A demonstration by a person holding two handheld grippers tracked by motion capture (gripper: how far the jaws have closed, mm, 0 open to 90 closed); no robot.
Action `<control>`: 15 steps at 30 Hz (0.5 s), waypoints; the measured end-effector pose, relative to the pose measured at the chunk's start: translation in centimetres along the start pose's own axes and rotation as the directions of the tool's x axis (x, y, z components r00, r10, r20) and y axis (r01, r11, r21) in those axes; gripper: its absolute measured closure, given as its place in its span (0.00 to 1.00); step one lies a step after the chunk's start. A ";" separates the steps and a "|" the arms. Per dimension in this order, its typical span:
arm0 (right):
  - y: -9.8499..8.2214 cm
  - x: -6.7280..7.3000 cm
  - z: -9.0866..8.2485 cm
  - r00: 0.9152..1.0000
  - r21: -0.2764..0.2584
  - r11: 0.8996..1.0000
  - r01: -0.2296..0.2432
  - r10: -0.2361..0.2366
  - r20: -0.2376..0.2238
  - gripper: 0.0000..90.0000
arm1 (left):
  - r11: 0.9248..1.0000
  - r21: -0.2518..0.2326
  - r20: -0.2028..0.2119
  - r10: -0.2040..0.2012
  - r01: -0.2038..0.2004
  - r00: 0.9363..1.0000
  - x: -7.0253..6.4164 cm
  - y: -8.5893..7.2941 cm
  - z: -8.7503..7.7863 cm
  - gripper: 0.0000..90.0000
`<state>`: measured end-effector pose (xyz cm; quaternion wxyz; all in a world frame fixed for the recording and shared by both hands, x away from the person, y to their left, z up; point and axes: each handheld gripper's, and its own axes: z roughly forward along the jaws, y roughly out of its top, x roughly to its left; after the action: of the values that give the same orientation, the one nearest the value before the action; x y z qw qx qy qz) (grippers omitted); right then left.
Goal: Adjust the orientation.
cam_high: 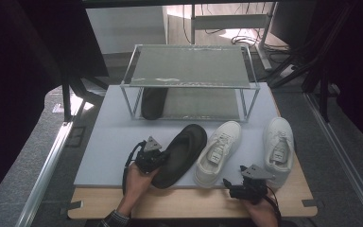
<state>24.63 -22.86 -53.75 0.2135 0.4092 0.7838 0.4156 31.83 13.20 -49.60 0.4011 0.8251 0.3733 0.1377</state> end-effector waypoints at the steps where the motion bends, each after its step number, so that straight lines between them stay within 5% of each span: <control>1: 0.0 0.0 0.0 1.000 0.000 1.000 0.000 0.000 0.000 0.17 | 1.000 0.002 -0.004 0.000 0.000 1.000 0.1 0.0 0.0 0.99; 15: 0.0 0.0 0.0 1.000 0.000 1.000 0.000 0.000 0.000 0.17 | 0.999 -0.032 -0.022 0.016 -0.016 1.000 0.2 0.7 -1.7 0.95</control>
<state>24.64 -22.86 -53.75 0.2135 0.4091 0.7838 0.4156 31.40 14.05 -47.99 0.4092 0.8199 0.3687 0.1559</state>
